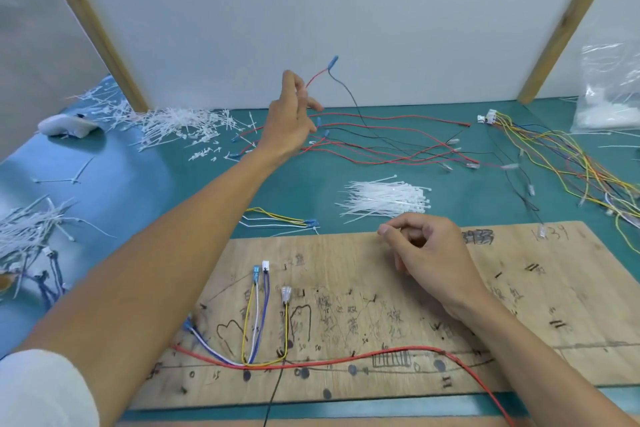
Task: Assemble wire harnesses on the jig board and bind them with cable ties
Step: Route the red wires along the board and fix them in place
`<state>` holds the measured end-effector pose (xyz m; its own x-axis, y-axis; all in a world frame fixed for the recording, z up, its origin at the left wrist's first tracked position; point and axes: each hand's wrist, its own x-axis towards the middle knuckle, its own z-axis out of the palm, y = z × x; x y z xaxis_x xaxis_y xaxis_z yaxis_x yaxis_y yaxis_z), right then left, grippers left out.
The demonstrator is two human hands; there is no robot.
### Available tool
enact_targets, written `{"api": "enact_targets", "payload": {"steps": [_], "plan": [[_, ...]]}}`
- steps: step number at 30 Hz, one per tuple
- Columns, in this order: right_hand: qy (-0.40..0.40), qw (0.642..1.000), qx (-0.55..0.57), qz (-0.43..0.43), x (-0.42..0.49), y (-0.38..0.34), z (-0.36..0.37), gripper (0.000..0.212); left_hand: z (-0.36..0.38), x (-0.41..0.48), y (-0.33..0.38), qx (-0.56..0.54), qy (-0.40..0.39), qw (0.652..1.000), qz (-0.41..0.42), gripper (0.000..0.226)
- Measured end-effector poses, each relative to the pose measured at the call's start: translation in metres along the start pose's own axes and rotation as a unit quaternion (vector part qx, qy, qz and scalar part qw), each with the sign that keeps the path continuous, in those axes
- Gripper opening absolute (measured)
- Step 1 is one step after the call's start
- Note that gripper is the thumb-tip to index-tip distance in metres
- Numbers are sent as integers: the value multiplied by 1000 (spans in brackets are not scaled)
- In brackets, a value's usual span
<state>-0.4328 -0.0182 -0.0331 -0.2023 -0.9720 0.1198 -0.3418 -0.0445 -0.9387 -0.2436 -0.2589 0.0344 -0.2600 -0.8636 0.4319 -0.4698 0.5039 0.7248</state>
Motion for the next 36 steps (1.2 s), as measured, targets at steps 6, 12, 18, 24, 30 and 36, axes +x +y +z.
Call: {"api": "enact_targets", "payload": {"steps": [6, 12, 18, 24, 30, 36], "plan": [[11, 991, 118, 58, 2, -19, -2, 14, -25, -39, 67, -87, -38, 992, 83, 18], [-57, 932, 333, 133, 24, -53, -20, 61, -50, -86, 134, -200, -60, 970, 126, 11], [-120, 845, 481, 200, 33, -65, -22, 58, -76, -119, 163, -250, -75, 954, 150, 9], [-33, 802, 565, 190, 29, -76, -19, 40, -115, -164, 150, -209, -104, 961, 146, 16], [37, 799, 589, 111, 22, -80, -31, 36, -169, -230, 149, -102, -207, 968, 102, 19], [17, 777, 627, 61, 9, -84, -38, 50, -175, -280, 152, 91, -147, 971, 165, 20]]}}
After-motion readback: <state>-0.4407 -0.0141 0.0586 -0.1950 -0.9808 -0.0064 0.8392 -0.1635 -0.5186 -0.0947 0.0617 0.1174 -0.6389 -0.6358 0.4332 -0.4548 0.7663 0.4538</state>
